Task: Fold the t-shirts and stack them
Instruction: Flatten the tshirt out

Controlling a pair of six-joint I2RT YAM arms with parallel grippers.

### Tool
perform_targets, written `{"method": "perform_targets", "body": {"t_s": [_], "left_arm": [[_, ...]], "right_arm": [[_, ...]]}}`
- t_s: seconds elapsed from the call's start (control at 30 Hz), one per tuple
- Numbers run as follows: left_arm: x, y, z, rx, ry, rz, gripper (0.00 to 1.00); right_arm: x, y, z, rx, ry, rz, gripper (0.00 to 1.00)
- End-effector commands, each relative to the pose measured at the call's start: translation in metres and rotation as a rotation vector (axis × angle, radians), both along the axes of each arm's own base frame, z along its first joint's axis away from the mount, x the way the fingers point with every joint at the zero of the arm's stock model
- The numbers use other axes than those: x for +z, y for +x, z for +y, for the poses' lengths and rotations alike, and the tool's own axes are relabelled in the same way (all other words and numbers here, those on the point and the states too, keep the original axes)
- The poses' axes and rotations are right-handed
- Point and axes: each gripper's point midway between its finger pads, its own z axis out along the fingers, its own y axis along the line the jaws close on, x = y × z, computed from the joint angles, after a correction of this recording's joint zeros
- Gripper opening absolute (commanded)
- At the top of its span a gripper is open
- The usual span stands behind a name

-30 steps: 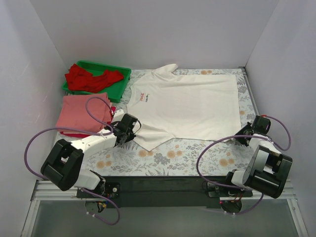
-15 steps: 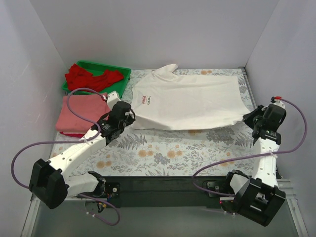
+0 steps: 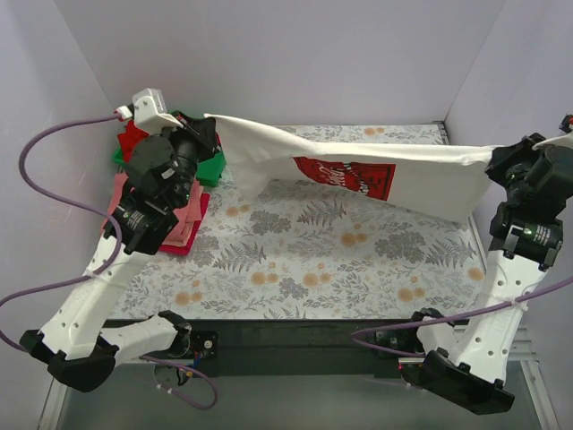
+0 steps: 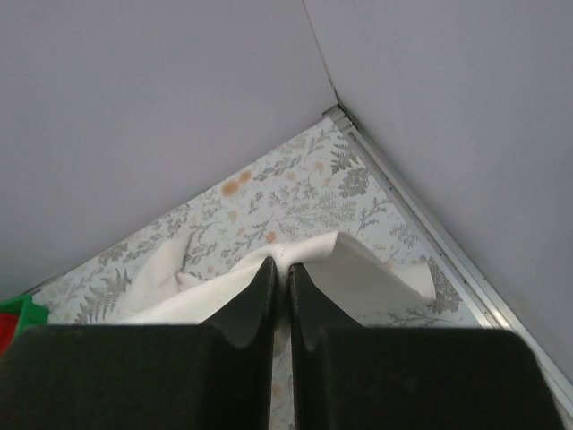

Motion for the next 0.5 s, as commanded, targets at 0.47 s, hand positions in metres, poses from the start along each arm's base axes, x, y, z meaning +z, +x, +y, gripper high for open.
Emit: {"method": "perform_targets", "body": {"t_s": [0.47], "left_arm": [[0.257, -0.171, 0.08, -0.108, 0.026, -0.671, 0.0]], "right_arm": [[0.194, -0.138, 0.04, -0.103, -0.224, -0.411, 0.01]]}}
